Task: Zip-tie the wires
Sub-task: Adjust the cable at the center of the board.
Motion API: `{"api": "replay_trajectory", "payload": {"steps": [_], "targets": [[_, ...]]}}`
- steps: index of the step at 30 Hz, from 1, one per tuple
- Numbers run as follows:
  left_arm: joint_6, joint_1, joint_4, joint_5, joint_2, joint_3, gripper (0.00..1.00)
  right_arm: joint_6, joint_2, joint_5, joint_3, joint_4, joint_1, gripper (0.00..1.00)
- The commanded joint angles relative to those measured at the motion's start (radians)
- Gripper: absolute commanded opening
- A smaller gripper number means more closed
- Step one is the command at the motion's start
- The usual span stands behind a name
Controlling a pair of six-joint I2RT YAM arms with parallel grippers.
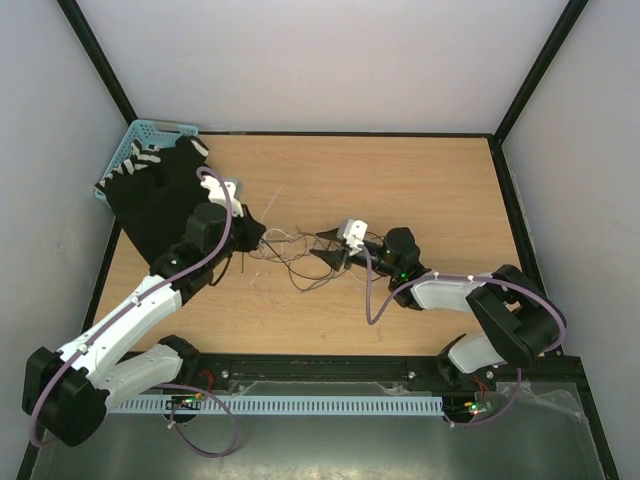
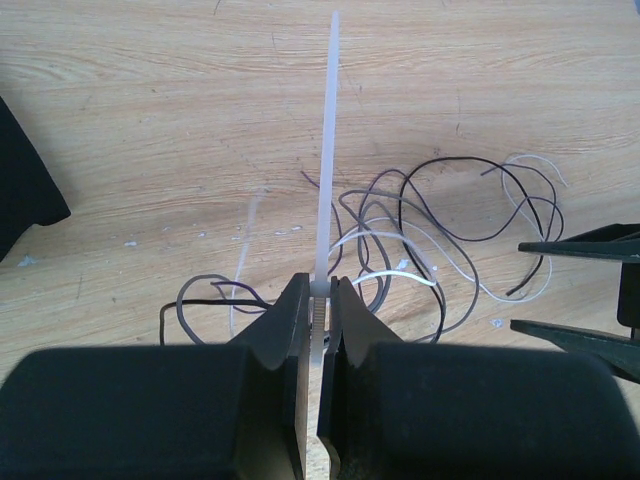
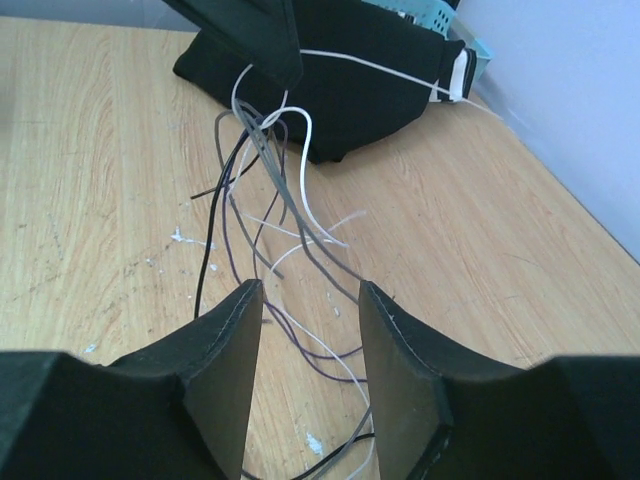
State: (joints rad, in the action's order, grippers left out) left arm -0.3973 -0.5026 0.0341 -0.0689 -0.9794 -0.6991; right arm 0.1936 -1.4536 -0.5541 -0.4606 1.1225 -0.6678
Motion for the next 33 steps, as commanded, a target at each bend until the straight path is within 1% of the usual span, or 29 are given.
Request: {"api": "replay_trajectory", "payload": {"steps": [1, 4, 7, 10, 15, 17, 25, 30, 33], "targets": [[-0.003, 0.005, 0.005, -0.011, 0.018, -0.011, 0.0, 0.006, 0.038, -0.051, 0.032, -0.021, 0.001, 0.53], [-0.006, 0.005, 0.006, -0.007, 0.018, -0.013, 0.0, 0.045, 0.003, -0.069, 0.06, 0.018, 0.001, 0.53], [-0.009, 0.003, 0.009, -0.005, 0.019, -0.014, 0.0, 0.06, -0.068, -0.082, 0.056, 0.073, -0.001, 0.52], [-0.013, 0.002, 0.01, -0.001, 0.021, -0.017, 0.0, 0.053, -0.146, -0.097, 0.028, 0.121, -0.004, 0.51], [-0.012, -0.003, 0.01, -0.001, 0.018, -0.02, 0.0, 0.013, -0.277, -0.112, -0.005, 0.276, -0.021, 0.51], [-0.013, -0.003, 0.01, -0.001, 0.018, -0.022, 0.0, 0.007, -0.314, -0.114, -0.022, 0.309, -0.032, 0.52], [-0.015, -0.008, 0.011, -0.001, 0.02, -0.027, 0.0, 0.019, -0.403, -0.091, -0.094, 0.328, -0.052, 0.53], [-0.016, -0.009, 0.01, 0.003, 0.021, -0.031, 0.0, 0.028, -0.417, -0.118, -0.124, 0.301, -0.063, 0.52], [-0.017, -0.011, 0.011, 0.005, 0.018, -0.034, 0.0, 0.053, -0.415, -0.128, -0.142, 0.257, -0.076, 0.51]]}}
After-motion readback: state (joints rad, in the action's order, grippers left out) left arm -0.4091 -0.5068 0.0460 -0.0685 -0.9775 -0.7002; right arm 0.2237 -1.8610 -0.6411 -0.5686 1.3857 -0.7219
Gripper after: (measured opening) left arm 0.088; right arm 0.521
